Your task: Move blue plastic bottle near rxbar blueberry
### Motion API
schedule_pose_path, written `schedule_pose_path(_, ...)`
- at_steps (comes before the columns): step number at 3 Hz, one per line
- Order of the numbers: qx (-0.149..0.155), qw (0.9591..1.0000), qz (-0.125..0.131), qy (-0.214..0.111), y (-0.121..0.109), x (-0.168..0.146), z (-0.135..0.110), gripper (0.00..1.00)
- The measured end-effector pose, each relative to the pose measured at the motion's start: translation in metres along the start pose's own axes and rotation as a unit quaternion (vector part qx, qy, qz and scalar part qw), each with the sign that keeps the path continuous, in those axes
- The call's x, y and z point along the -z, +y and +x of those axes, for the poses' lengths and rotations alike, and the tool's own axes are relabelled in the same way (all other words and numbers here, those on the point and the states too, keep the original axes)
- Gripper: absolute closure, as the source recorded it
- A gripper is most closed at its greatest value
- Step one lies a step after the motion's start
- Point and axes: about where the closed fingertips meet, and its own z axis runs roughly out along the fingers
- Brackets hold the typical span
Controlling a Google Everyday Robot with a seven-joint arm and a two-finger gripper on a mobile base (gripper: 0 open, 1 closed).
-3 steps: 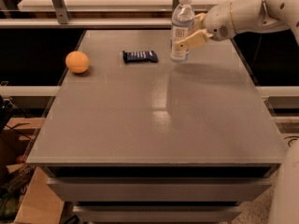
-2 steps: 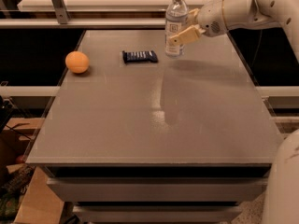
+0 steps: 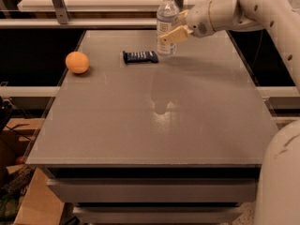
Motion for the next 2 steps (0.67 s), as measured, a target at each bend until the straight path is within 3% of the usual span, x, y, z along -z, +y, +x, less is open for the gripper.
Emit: schedule_pose_path(2,-0.022,0.9997,-0.005,0.005,-0.0068,-0.0180,0.0120,1.00)
